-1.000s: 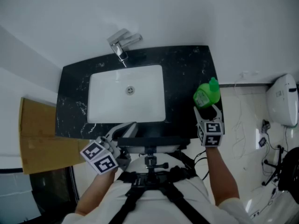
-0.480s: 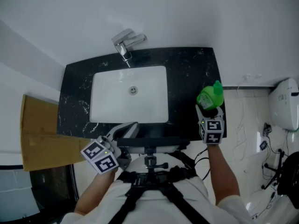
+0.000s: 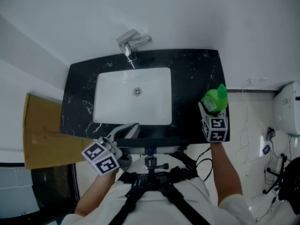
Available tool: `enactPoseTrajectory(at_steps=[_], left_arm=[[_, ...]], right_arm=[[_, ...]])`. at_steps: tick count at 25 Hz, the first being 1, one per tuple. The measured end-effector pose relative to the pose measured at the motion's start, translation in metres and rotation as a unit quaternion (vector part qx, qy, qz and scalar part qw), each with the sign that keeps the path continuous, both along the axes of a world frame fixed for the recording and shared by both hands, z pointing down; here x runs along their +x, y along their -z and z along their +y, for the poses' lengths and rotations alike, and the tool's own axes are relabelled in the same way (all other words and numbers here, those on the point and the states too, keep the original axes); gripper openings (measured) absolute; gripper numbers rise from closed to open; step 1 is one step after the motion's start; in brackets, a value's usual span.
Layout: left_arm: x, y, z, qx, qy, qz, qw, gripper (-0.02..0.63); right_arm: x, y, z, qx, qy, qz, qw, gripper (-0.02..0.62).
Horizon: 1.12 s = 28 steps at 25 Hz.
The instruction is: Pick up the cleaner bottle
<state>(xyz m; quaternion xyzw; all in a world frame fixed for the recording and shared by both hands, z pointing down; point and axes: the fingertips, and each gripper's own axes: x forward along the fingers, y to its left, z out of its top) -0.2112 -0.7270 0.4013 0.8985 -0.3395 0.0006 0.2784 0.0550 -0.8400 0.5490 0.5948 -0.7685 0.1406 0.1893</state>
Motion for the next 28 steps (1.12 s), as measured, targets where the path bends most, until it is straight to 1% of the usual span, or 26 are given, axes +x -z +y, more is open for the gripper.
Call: enactPoseTrajectory(at_steps=[10, 13, 19, 25, 28], left_arm=[[0.004, -0.002, -0.002, -0.006, -0.003, 0.000, 1.0000, 0.000], [0.005, -0.001, -0.002, -0.006, -0.004, 0.002, 1.0000, 0.000], [0.007, -0.001, -0.001, -0.006, -0.007, 0.002, 1.0000, 0.000], [0.007, -0.001, 0.003, -0.005, -0.005, -0.001, 1.0000, 0.000], [0.006, -0.001, 0.005, -0.003, -0.003, -0.003, 1.0000, 0.000]], right_arm=[[-0.010, 0.002, -0.003, 0.008, 0.033, -0.015, 0.999, 0.275], [-0.010, 0.002, -0.003, 0.008, 0.035, -0.015, 0.999, 0.275], [-0.008, 0.003, -0.006, 0.009, 0.023, -0.016, 1.000, 0.275], [-0.001, 0.005, -0.010, 0.017, -0.016, -0.022, 0.999, 0.275], [0.001, 0.007, -0.011, 0.020, -0.025, -0.025, 0.999, 0.275]])
